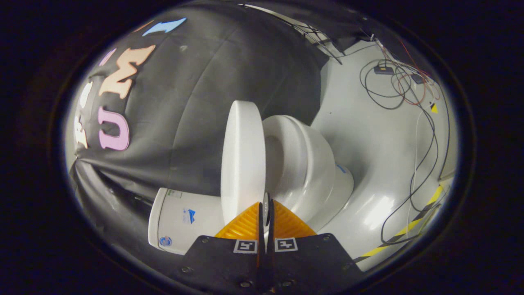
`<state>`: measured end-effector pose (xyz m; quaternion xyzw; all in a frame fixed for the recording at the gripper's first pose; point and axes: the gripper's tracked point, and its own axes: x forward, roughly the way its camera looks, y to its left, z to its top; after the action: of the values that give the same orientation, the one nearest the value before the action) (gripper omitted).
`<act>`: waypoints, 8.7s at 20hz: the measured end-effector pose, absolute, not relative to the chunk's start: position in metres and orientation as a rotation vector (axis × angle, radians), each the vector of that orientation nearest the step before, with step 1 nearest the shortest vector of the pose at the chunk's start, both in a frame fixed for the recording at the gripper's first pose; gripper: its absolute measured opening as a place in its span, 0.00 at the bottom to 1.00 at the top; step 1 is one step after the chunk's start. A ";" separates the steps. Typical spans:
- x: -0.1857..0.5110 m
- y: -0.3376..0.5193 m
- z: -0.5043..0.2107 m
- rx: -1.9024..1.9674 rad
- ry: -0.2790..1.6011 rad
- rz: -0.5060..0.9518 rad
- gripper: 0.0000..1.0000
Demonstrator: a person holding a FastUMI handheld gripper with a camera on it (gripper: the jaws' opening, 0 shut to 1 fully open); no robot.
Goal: Open the toilet lid.
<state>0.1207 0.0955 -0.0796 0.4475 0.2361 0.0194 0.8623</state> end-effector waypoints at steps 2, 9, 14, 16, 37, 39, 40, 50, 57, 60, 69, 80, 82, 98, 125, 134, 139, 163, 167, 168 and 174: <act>0.118 0.102 -0.070 0.913 0.491 0.053 0.01; 0.111 0.119 -0.041 0.857 0.459 0.103 0.01; 0.107 0.129 -0.024 0.785 0.430 0.125 0.01; 0.105 0.134 -0.019 0.776 0.423 0.129 0.01; 0.099 0.179 0.030 0.566 0.322 0.225 0.01; 0.099 0.182 0.032 0.563 0.314 0.235 0.01; 0.099 0.185 0.034 0.558 0.312 0.240 0.01; 0.095 0.202 0.056 0.485 0.255 0.299 0.02; 0.091 0.222 0.070 0.437 0.207 0.343 0.02; 0.091 0.232 0.075 0.441 0.195 0.366 0.02; 0.086 0.266 0.084 0.412 0.155 0.411 0.02; 0.086 0.294 0.097 0.457 0.072 0.484 0.02; 0.086 0.297 0.098 0.466 0.066 0.498 0.03; 0.080 0.349 0.107 0.344 -0.021 0.360 0.04; 0.068 0.419 0.098 0.163 -0.036 0.385 0.05; 0.066 0.440 0.091 0.123 -0.048 0.427 0.06; 0.064 0.443 0.090 0.070 -0.064 0.436 0.07; 0.056 0.339 0.111 -0.079 -0.041 0.364 0.45; 0.053 0.297 0.116 -0.114 -0.035 0.331 0.55; 0.052 0.287 0.117 -0.127 -0.038 0.320 0.61; 0.048 0.219 0.112 -0.138 -0.021 0.263 0.93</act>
<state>0.0484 0.2190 0.1125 -0.0687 -0.0107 0.1312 0.9889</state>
